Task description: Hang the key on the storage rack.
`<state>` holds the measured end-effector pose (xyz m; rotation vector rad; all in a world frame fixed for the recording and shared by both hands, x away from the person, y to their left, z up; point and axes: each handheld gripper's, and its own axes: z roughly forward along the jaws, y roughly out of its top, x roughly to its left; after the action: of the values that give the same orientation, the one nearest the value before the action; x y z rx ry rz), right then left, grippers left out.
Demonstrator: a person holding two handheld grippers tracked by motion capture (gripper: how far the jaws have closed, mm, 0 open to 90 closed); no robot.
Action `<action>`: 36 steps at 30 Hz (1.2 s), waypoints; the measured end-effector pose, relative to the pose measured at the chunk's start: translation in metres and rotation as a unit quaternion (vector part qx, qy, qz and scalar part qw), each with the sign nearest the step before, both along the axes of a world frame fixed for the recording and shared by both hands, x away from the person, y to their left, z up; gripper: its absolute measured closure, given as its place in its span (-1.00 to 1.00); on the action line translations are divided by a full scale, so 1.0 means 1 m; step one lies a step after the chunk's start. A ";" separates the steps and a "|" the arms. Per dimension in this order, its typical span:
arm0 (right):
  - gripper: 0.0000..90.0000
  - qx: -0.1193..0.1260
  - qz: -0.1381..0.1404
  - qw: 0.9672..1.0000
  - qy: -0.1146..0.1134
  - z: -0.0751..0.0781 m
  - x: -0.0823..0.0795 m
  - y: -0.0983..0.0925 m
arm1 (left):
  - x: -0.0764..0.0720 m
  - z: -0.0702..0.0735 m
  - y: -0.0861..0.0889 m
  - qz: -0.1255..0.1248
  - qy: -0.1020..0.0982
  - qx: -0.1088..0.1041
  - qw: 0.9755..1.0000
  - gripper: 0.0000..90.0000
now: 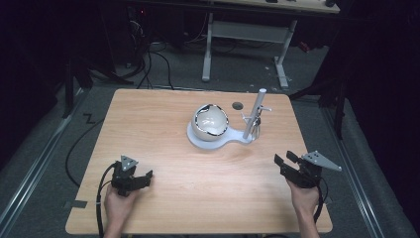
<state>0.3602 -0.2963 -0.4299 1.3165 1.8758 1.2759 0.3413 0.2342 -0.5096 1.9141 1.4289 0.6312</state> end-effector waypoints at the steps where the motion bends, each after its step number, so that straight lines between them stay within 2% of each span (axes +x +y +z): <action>1: 0.00 -0.001 0.001 1.000 0.002 -0.001 0.001 0.001 | 0.000 0.000 0.000 0.000 0.000 0.000 1.000 -0.52; 19: 0.00 -0.022 -0.001 1.000 0.021 -0.014 0.010 0.012 | 0.000 0.000 0.000 -0.002 0.000 0.000 1.000 -0.52; 23: 0.00 -0.026 -0.003 0.999 0.033 -0.020 0.013 0.014 | 0.000 0.000 0.000 -0.002 0.000 0.000 1.000 -0.52; 29: 0.00 -0.028 -0.004 0.999 0.039 -0.024 0.016 0.016 | 0.000 0.000 0.000 -0.002 0.000 0.000 1.000 -0.52; 34: 0.01 -0.041 -0.003 0.998 0.048 -0.029 0.020 0.019 | 0.000 0.000 0.000 -0.002 0.000 0.000 1.000 -0.52; 36: 0.01 -0.038 -0.006 0.998 0.055 -0.032 0.021 0.019 | 0.000 0.000 0.000 -0.002 0.000 0.000 1.000 -0.52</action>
<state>0.3815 -0.2769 -0.4617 1.3804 1.9680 1.1365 0.3412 0.2340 -0.5096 1.9167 1.4243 0.6296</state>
